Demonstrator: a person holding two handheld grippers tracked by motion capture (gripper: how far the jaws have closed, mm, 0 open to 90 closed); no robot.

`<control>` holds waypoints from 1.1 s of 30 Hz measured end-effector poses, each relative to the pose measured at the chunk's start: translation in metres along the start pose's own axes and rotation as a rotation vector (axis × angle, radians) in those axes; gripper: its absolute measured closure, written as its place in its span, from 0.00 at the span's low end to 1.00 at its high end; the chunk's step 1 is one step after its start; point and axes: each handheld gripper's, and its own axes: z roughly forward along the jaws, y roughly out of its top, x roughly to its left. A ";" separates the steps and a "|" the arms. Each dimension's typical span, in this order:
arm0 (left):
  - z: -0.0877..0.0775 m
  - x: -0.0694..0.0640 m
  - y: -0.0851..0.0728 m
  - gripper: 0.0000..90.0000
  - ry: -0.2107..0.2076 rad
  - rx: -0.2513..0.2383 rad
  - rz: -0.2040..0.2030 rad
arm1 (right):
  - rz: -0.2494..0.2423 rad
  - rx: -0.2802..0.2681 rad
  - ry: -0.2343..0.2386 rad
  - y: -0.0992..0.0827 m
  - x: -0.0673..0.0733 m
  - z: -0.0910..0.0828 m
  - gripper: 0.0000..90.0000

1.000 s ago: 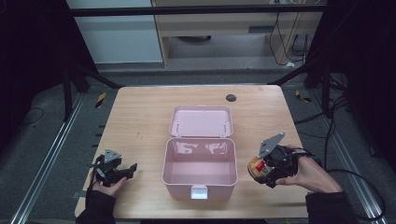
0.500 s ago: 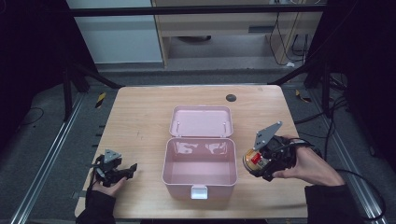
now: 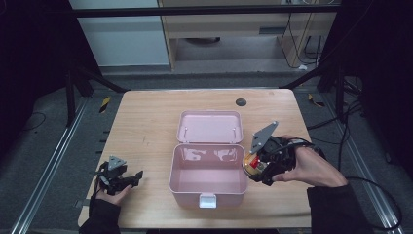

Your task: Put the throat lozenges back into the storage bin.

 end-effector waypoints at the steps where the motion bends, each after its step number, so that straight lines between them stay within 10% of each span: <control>1: 0.000 0.000 0.000 0.33 0.000 0.001 0.000 | 0.000 0.003 0.000 0.002 0.000 0.001 0.23; 33: 0.000 0.001 0.000 0.33 -0.002 0.000 0.001 | -0.074 0.024 0.032 0.039 0.002 0.041 0.23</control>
